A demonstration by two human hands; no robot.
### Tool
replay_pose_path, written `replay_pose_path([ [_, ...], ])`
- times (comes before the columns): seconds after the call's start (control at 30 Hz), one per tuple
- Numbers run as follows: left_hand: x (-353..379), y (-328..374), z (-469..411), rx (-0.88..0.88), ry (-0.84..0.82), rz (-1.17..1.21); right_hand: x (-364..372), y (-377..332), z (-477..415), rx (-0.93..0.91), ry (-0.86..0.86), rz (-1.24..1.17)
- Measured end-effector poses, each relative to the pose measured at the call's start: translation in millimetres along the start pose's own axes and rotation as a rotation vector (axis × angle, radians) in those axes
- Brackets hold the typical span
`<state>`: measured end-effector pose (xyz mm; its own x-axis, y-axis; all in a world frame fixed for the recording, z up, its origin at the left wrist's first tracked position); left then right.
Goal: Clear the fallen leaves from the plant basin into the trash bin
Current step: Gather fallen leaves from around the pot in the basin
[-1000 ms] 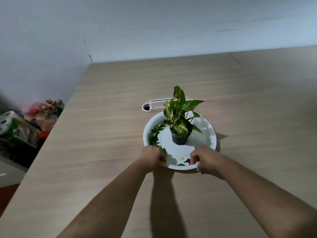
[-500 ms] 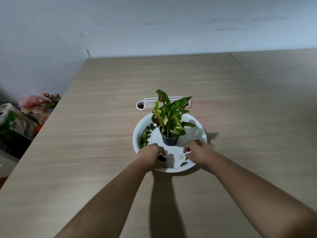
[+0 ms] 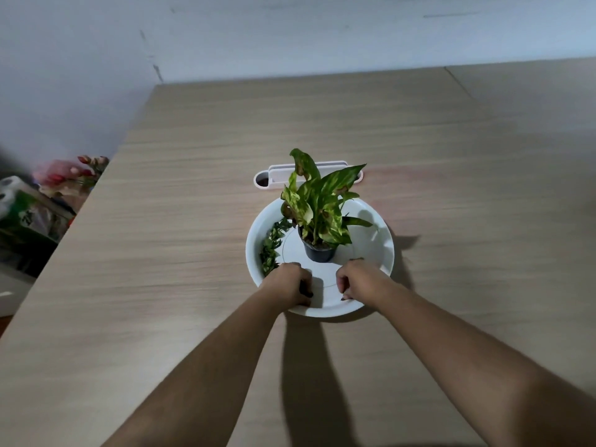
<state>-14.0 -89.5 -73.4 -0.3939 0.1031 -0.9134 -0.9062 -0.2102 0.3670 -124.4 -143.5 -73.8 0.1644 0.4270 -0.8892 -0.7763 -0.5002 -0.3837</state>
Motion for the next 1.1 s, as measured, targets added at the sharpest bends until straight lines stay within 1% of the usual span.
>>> replay_pose_path([
  [0.17, 2, 2, 1, -0.014, -0.004, 0.106, -5, 5, 1, 0.050, 0.069, -0.051],
  [0.33, -19, 0, 0, -0.017, 0.086, 0.185, -34, 16, 5, 0.220, 0.217, -0.163],
  [0.43, -36, -3, -1, -0.024, 0.113, 0.264, -51, 21, 15, 0.317, 0.257, -0.306],
  [0.53, -48, -4, -1, -0.026, 0.130, 0.304, -58, 23, 29, 0.365, 0.307, -0.423],
  [0.63, -54, -2, 5, -0.029, 0.145, 0.318, -64, 22, 39, 0.368, 0.385, -0.379],
  [0.73, -57, 10, 14, 0.004, 0.148, 0.287, -69, 21, 49, 0.345, 0.407, -0.346],
  [0.83, -53, 39, 26, 0.058, 0.139, 0.256, -82, 25, 72, 0.331, 0.447, -0.341],
  [0.97, -43, 103, 39, 0.148, 0.138, 0.285, -98, 58, 121, 0.389, 0.521, -0.381],
  [1.1, -12, 209, 61, 0.283, 0.060, 0.289, -110, 125, 211, 0.483, 0.602, -0.420],
])
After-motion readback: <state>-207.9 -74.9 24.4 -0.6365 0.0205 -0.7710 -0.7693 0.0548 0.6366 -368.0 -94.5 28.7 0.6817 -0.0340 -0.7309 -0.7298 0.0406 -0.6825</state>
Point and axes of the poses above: each hand's wrist, its own z-axis away from the middle knuckle, its own x-axis out of the palm, y = z × x, the point moved 9 cm from there along -z, towards the middle knuckle, and after that the axes turned 13 degrees about y, right-handed, at the moved point
